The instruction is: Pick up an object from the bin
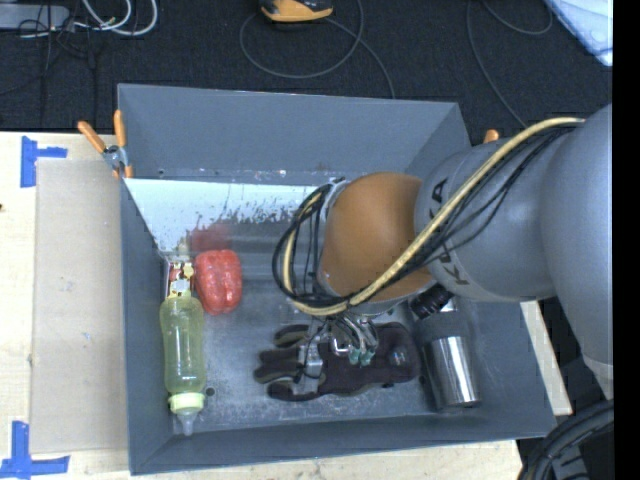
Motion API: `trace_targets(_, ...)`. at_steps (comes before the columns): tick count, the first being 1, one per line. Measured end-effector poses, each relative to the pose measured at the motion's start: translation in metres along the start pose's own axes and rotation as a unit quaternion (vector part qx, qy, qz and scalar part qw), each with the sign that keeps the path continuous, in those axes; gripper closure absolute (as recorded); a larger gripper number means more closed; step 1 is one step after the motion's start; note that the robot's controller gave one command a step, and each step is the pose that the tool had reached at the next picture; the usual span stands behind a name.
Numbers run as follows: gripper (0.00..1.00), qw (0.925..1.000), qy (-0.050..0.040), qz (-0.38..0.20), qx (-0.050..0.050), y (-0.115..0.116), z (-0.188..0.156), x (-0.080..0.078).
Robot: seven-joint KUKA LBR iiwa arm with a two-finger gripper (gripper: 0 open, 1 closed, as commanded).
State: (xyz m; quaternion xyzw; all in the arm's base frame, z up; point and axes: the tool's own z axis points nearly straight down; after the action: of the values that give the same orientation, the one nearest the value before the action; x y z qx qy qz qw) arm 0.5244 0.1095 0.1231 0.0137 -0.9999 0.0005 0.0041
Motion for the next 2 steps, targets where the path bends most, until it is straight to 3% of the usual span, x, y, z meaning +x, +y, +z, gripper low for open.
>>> trace_targets(1,1.00,0.9747,-0.0010,-0.224,0.000,-0.0001,0.0522,-0.0182)
trace_targets(2,1.00,0.9750,-0.0011,-0.222,-0.001,-0.0003,0.0517,-0.0182)
